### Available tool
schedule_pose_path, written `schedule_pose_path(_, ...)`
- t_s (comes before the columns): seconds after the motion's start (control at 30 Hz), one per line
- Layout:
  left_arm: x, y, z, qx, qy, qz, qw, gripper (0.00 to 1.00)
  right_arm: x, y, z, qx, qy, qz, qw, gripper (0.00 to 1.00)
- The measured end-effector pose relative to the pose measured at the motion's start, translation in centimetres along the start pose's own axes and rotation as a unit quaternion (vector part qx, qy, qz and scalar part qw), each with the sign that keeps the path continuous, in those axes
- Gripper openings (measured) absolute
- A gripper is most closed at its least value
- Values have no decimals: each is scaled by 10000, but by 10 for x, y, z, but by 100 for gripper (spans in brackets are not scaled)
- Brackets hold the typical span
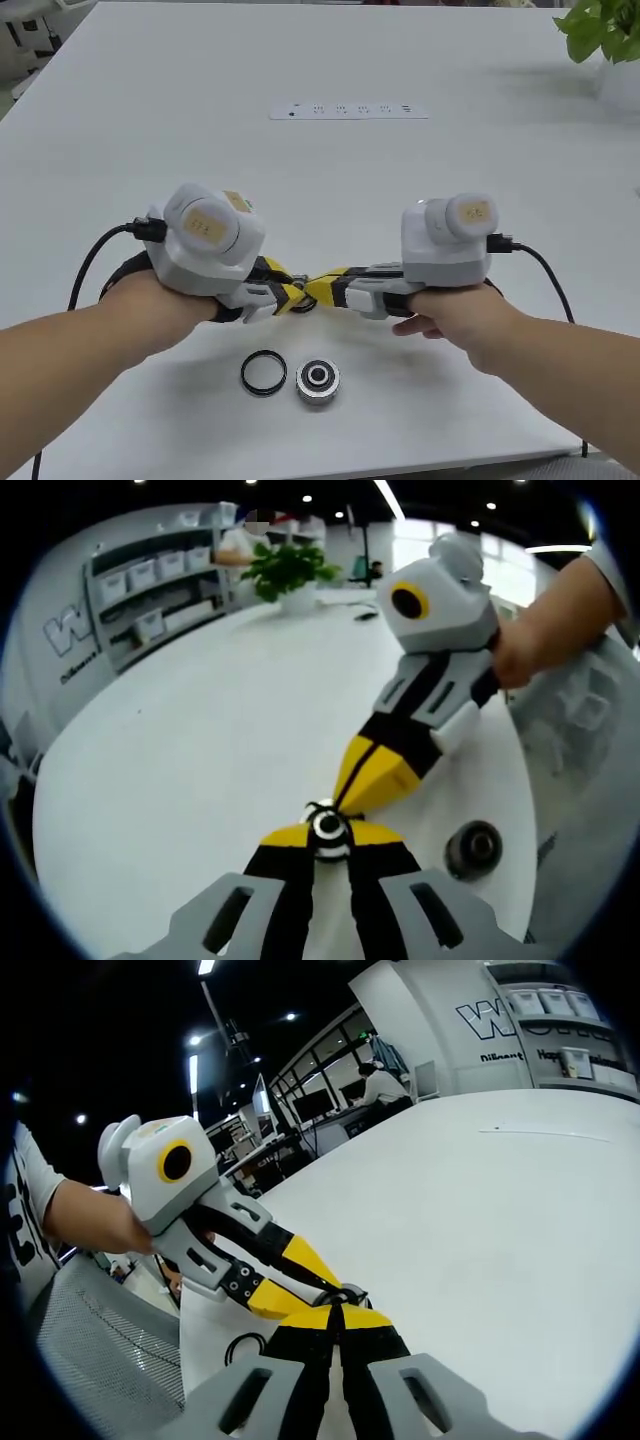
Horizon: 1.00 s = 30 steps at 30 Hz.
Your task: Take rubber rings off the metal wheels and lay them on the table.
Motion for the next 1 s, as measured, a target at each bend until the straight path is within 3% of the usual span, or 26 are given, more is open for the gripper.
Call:
schedule_pose_path(0.2, -1, 0, 0, -5, 1, 1, 10000, 12, 4, 0, 3, -95, 4, 83, 9999, 0)
schedule_pose_path(1.0, 1, -1, 0, -2, -73, -18, 10000, 14, 3, 2, 0, -78, -148, 13, 9999, 0)
Point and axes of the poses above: the centre of the closed fingertips' face, and the gripper's own axes: y roughly backward along the fingers, x roughly to its left, z roughly out of its top, the point moved 10 cm from there along y, roughly backward along the fingers, and after that the axes turned 13 degrees about -z, right-handed, at the moved point
